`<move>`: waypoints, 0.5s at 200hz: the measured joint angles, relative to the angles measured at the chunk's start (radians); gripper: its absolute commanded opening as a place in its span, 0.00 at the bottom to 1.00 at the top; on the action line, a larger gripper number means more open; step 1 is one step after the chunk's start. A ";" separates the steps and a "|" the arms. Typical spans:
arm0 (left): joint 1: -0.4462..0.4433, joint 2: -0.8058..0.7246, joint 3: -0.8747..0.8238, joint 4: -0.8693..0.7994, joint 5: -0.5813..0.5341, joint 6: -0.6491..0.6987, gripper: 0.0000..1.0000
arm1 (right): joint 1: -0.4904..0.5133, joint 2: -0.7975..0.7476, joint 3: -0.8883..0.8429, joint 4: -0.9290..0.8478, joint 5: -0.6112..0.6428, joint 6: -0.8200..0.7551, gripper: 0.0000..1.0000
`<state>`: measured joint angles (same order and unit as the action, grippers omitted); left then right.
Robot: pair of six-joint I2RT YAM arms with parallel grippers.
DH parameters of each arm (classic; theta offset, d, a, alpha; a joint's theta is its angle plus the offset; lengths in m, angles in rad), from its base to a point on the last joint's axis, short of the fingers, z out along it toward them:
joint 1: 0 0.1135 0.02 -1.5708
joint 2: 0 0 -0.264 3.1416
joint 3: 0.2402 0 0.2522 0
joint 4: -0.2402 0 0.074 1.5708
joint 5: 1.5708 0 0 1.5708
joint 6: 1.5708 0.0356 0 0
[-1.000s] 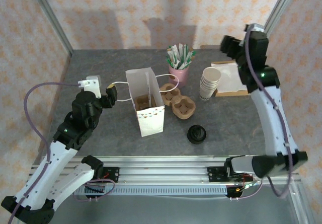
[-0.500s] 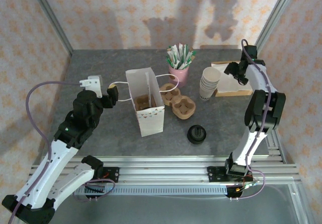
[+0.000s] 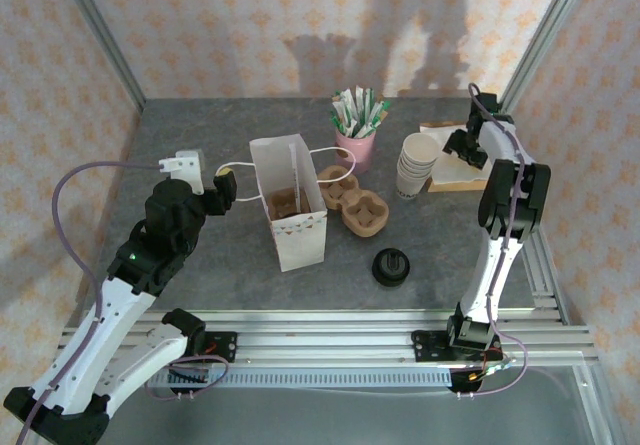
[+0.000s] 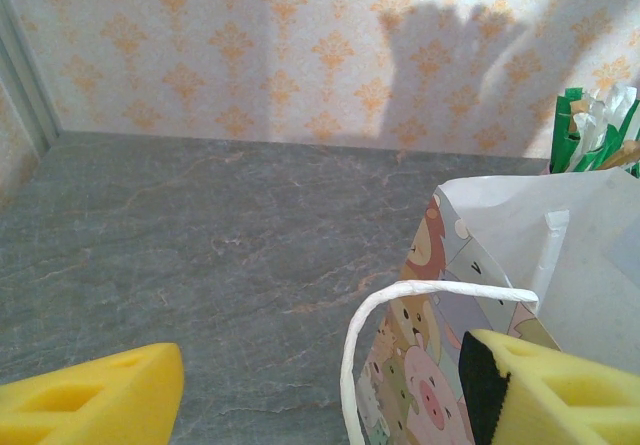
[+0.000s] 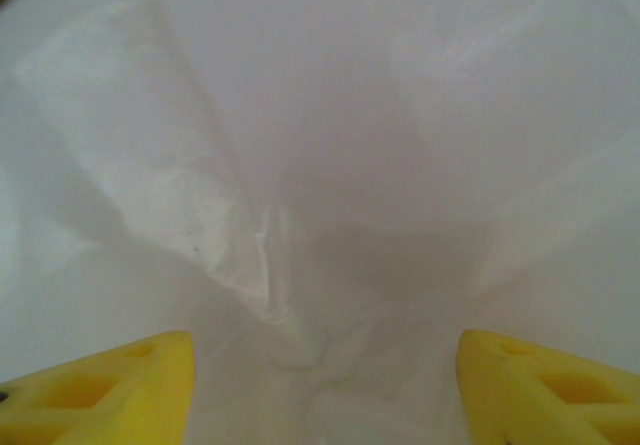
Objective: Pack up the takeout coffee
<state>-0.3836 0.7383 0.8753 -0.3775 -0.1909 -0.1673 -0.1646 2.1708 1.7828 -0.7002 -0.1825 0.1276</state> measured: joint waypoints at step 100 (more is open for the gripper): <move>0.000 -0.001 0.000 0.000 0.000 0.000 0.74 | 0.000 -0.027 0.001 -0.011 -0.012 0.014 0.00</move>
<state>-0.3836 0.7376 0.8757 -0.3775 -0.1909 -0.1673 -0.1646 2.1437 1.7840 -0.7116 -0.1947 0.1413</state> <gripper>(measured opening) 0.736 0.053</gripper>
